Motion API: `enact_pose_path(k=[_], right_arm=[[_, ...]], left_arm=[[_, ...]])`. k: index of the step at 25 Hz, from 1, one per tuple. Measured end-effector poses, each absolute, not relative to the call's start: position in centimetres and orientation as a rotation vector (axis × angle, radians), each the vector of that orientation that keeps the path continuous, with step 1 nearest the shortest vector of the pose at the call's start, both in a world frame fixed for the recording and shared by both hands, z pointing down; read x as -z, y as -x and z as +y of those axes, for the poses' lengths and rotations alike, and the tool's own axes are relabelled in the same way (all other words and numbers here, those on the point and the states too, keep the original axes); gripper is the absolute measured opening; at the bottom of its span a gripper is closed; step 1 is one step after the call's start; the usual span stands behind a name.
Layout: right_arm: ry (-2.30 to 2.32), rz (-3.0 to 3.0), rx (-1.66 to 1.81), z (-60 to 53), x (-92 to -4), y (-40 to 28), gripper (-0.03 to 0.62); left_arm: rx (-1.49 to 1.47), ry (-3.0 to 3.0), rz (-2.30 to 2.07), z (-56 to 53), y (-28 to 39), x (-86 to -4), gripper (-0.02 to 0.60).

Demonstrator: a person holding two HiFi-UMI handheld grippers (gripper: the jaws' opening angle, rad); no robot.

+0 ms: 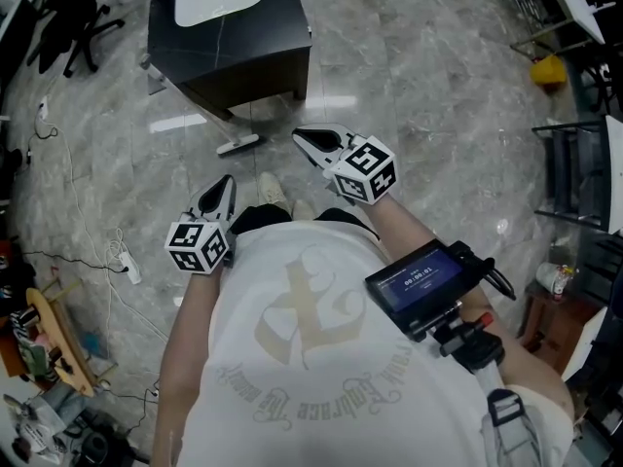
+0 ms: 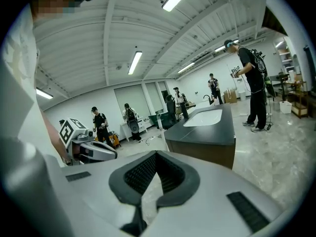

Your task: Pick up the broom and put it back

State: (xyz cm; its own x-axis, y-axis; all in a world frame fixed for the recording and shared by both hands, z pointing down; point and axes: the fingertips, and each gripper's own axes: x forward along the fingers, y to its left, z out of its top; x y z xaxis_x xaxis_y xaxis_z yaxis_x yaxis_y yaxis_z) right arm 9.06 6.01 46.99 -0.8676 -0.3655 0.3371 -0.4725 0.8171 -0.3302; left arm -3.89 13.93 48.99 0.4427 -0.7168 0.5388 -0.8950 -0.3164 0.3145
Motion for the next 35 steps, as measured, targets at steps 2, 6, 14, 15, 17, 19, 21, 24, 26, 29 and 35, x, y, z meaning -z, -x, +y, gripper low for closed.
enact_pose_path(k=[2,6,14,15,17,19,21,24,26,29,35], right_arm=[[-0.676,-2.728,-0.612,5.5,-47.3,-9.5,0.017],[-0.731,-2.698,-0.64,4.7,-47.7,-10.2,0.017],[-0.811,-2.648,-0.675,2.3,-48.6,-9.8,0.017],[-0.821,-2.644,-0.677,1.9,-48.6,-9.7,0.017],[-0.844,-2.635,-0.678,1.2,-48.5,-9.3,0.017],[-0.864,-2.626,-0.677,0.5,-48.5,-9.1,0.017],[-0.882,-2.614,-0.676,-0.2,-48.4,-8.9,0.017],[-0.911,-2.594,-0.676,-1.1,-48.2,-8.6,0.018],[-0.926,-2.586,-0.673,-1.7,-48.1,-8.2,0.018],[-0.937,-2.578,-0.666,-2.4,-47.9,-7.4,0.018],[-0.946,-2.564,-0.659,-3.9,-48.0,-5.6,0.017]], left_arm=[[-0.406,-2.118,-1.329,13.8,4.0,-49.4,0.012],[-0.421,-2.118,-1.295,12.5,4.2,-50.1,0.012],[-0.413,-2.162,-1.223,8.3,4.8,-50.1,0.012],[-0.411,-2.165,-1.219,7.9,5.0,-50.2,0.012],[-0.405,-2.17,-1.213,6.8,5.6,-50.2,0.012],[-0.398,-2.172,-1.209,5.8,6.3,-50.3,0.012],[-0.393,-2.173,-1.208,4.8,6.9,-50.3,0.012],[-0.389,-2.173,-1.215,3.3,7.9,-50.1,0.012],[-0.388,-2.169,-1.222,2.4,8.8,-50.2,0.012],[-0.387,-2.166,-1.229,1.4,9.9,-50.3,0.012],[-0.373,-2.15,-1.25,0.1,12.2,-50.7,0.014]])
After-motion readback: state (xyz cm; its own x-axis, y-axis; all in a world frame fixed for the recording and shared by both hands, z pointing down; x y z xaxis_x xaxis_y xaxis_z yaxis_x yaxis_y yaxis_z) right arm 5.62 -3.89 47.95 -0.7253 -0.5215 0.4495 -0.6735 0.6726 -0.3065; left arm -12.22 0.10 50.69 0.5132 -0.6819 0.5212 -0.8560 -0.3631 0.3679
